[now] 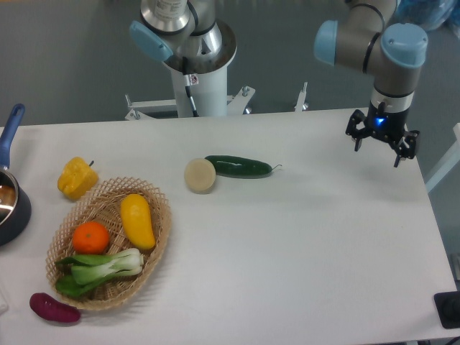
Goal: Pick up the mango from the basket
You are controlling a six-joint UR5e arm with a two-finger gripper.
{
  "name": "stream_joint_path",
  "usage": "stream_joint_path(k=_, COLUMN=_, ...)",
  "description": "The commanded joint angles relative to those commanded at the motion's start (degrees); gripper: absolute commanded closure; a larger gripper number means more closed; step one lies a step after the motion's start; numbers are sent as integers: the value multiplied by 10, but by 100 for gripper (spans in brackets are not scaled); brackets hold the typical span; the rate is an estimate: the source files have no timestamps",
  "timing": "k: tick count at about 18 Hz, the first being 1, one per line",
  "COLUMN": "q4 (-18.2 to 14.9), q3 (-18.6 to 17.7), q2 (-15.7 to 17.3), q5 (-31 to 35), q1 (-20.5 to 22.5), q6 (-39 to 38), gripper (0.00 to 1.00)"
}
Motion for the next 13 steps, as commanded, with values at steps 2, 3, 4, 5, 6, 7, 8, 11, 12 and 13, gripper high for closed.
stream_joint_path(k=2, q4=-1, q3=2, q2=0, q5=0, q1=0, q6=1, gripper=0)
stream_joint_path(k=3, q4=-1, q3=2, q2=0, q5=0, q1=1, q6=1, gripper=0)
stream_joint_path(k=4, q4=0, q3=2, q2=1, q5=0, q1=1, q6=1, gripper=0)
stream_joint_path(k=5, q4=-1, q3=3, q2=2, q5=0, q1=1, q6=-1, gripper=0)
stream_joint_path(k=6, q4=-1, q3=3, q2=2, q5=0, q1=1, q6=-2, gripper=0)
stream_joint_path(k=7, q4=-1, q3=4, q2=3, q5=0, q1=1, q6=-2, gripper=0)
stream_joint_path(k=8, q4=-2, q3=4, q2=4, q5=0, q1=1, q6=-3, gripper=0)
stream_joint_path(k=11, q4=-3, q3=-3, q2=4, q5=1, q1=0, q6=-24, gripper=0)
stream_joint_path(k=12, q4=-5, q3=-4, q2=6, q5=2, q1=-3, q6=-30, gripper=0)
stream_joint_path(k=13, q4=-10, q3=-10, q2=10, q5=2, q1=-9, q6=-45, gripper=0)
